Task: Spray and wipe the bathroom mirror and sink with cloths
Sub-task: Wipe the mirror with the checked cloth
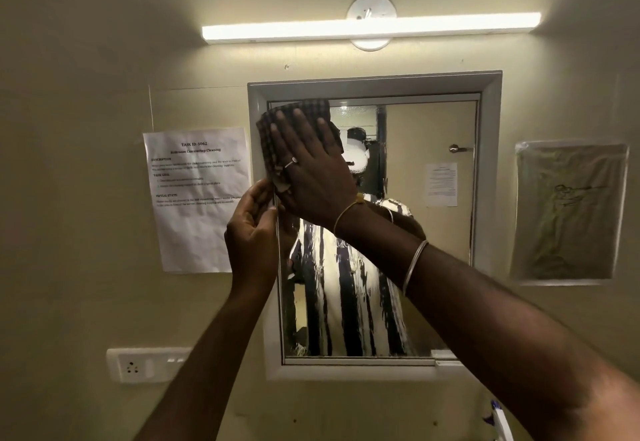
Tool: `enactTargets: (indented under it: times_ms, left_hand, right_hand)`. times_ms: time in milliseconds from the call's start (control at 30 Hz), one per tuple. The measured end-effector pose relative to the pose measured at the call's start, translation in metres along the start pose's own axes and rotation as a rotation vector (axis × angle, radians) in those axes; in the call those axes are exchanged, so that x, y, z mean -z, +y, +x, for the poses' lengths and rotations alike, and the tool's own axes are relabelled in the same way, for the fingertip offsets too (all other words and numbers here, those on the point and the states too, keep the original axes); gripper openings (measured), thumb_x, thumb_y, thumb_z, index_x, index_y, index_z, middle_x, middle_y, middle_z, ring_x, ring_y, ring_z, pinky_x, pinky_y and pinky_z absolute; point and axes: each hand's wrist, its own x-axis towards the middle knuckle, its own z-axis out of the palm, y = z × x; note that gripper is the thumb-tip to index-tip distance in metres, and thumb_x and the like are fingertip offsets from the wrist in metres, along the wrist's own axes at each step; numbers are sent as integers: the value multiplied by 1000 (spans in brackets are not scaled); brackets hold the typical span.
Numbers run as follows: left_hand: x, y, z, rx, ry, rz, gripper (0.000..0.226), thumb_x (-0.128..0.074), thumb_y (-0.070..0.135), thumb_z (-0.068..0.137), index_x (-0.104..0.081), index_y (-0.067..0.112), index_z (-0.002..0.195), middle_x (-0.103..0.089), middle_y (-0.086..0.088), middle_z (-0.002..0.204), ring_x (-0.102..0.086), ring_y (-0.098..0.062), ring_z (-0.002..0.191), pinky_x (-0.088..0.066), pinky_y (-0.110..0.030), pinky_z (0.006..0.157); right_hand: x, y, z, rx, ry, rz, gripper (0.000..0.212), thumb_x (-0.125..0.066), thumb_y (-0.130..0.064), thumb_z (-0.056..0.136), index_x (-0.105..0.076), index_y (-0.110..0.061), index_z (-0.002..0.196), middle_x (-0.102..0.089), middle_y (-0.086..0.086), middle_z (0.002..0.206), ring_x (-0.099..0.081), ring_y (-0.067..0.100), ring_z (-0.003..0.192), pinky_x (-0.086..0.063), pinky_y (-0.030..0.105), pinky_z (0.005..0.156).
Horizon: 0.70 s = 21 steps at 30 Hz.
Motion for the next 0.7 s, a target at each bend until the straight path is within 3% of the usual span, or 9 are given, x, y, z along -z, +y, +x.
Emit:
enactTargets:
  times_ms: [167,300,400,567,700]
  left_hand:
    - [-2,-4,-7,-14,-23,38,45,-53,-2,100,-60,21,138,-67,24,119,-64,10,113,-51,-8,88]
    - [-5,0,-10,-29,-19,5,44,-51,-5,101,-59,23,134,-66,16,122,-64,11,111,-50,-6,84]
    - [-7,1,-12,-31,-18,-31,43,-49,-8,101,-57,22,131,-66,9,124,-65,16,101,-50,-5,80]
    - [-4,-10,-9,-22,-24,-9,47,-51,-4,100,-60,30,130,-67,9,130,-63,1,120,-53,-21,100]
    - [-3,-13,-8,-34,-32,2,46,-51,-3,100,-60,31,130,-67,7,133,-62,-4,125,-52,-27,105]
  right_hand:
    - [2,11,-3,-3,21,11,77,-45,-51,99,-30,-7,160,-25,14,168,-17,36,157,-9,57,127]
    - [8,33,-15,-57,37,-1,76,-47,-50,98,-32,-7,159,-26,13,168,-18,35,157,-11,57,126]
    - [13,51,-27,-82,17,-42,76,-38,-56,101,-30,-8,160,-25,13,168,-17,34,158,-8,56,127]
    - [23,84,-51,-172,20,-79,80,-41,-61,100,-29,-10,161,-23,13,169,-15,33,158,-12,57,126]
    - [33,115,-75,-253,20,-108,80,-40,-59,101,-24,-9,162,-16,13,171,-11,34,159,-12,58,126]
